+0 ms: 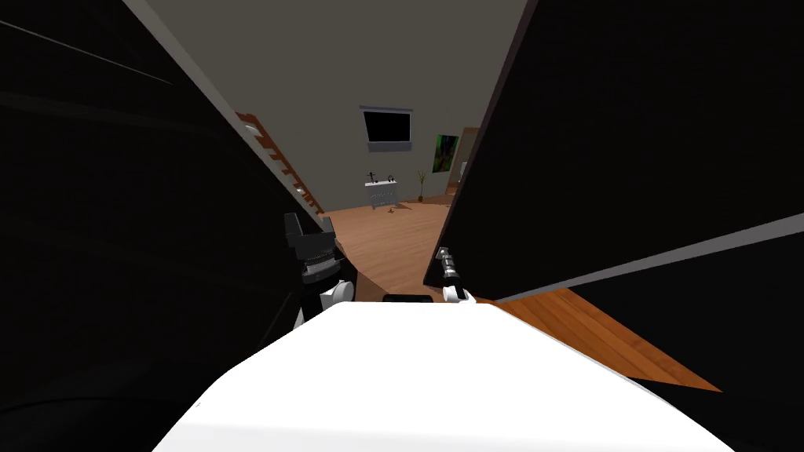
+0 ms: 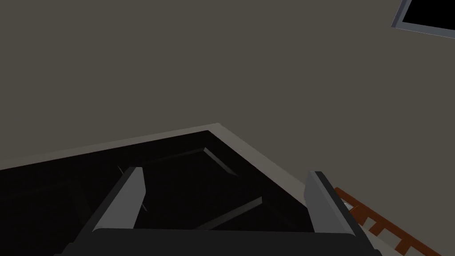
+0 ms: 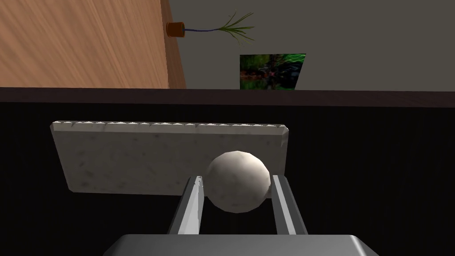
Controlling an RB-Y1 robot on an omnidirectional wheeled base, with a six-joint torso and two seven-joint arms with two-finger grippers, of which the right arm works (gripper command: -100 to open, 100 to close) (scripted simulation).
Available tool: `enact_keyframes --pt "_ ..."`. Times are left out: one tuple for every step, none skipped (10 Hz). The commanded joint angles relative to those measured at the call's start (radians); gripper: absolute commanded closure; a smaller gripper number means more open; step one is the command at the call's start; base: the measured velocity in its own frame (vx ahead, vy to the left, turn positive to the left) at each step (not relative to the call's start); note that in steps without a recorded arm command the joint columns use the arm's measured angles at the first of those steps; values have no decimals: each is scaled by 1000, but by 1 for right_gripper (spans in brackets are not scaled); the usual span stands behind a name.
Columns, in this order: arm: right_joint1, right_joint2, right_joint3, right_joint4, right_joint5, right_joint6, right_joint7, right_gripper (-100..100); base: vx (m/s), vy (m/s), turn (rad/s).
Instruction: Push the door open
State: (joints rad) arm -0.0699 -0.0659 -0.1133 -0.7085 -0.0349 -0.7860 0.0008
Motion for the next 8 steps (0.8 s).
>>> enact_keyframes --pt "18 -11 -14 -33 -6 9 3 100 151 26 -31" --pt "18 -11 -14 -33 -6 9 3 100 54 8 14" --pt "16 -18 -33 -31 -16 10 8 100 123 10 -22" --pt "15 -21 -43 -30 -22 10 11 100 191 48 -116" --pt "15 -24 -54 -29 -27 10 14 100 211 35 -148" --pt "14 -26 -65 -28 -33 11 18 100 220 43 -46" --pt "7 -17 -55 -14 -31 12 15 -100 -59 84 -52" --pt "7 -16 -55 -15 -32 13 15 -100 -180 99 -44"
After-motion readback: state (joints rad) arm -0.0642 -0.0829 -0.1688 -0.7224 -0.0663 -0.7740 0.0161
